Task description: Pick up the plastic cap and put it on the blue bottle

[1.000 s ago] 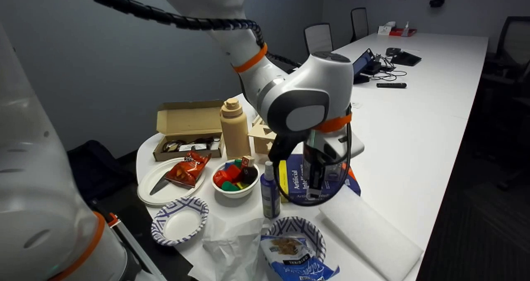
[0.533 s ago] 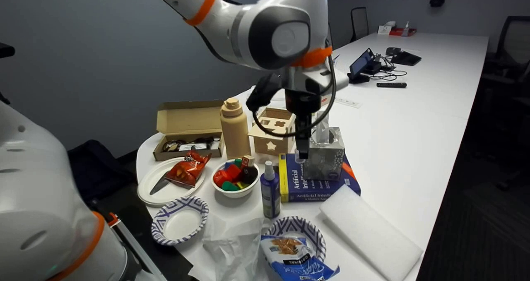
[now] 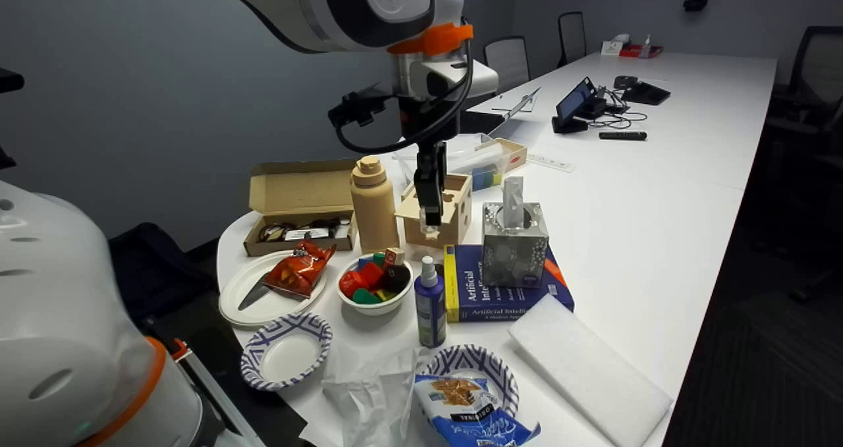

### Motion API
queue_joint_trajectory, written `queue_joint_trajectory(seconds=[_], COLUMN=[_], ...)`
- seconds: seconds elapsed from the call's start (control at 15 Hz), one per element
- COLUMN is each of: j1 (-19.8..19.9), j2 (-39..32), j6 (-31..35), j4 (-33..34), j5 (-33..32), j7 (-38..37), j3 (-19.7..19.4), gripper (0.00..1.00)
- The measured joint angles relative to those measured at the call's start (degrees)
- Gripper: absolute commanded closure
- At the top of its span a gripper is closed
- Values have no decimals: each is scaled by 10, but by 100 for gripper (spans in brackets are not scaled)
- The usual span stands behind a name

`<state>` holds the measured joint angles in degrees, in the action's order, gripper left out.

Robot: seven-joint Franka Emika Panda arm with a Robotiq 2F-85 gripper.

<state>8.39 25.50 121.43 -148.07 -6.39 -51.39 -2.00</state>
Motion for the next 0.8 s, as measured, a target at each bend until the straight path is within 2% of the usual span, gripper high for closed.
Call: queue_joint_trajectory(seconds=[0.33, 0.8], j1=[7, 10], j2=[12, 11], j6=[15, 94], j4=[-39, -80], j5=[47, 74], j7=[0, 1], j3=[-2, -1], gripper=[94, 94])
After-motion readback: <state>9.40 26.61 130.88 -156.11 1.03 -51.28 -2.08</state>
